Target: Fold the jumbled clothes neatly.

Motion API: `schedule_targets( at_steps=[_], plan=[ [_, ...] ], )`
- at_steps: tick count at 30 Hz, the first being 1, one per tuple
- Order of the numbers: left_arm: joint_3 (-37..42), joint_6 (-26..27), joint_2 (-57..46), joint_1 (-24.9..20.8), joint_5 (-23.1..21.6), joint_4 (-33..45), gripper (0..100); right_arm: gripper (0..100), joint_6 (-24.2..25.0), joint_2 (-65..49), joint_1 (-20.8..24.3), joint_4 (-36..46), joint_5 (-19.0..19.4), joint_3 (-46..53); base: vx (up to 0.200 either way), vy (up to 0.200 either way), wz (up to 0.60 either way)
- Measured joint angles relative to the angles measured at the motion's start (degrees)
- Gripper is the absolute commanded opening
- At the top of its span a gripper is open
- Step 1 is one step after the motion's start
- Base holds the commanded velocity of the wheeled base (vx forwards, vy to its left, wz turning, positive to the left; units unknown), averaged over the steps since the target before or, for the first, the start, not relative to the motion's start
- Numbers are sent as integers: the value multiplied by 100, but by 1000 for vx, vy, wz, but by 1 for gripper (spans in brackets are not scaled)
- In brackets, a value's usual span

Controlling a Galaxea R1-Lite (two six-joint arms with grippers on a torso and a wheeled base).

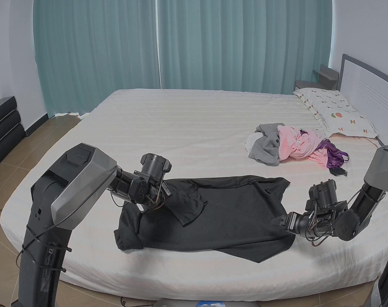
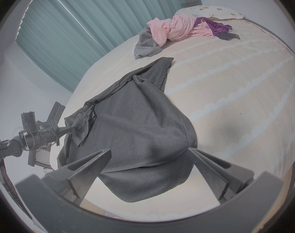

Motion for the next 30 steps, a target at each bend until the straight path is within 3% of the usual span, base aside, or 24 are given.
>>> schedule_targets(
  at_steps=[9, 18, 30],
  plan=[
    [-885, -129, 35, 351, 208, -7, 0, 100, 374, 6, 45, -321, 0, -35, 0, 0, 0],
    [-2000, -572, 212, 1040, 263, -262, 0, 100, 477, 55, 106, -523, 0, -17, 0, 0, 0],
    [-2266, -573, 645, 1337, 349, -222, 0, 100, 488, 83, 144, -530, -10, 22, 0, 0, 0]
  ],
)
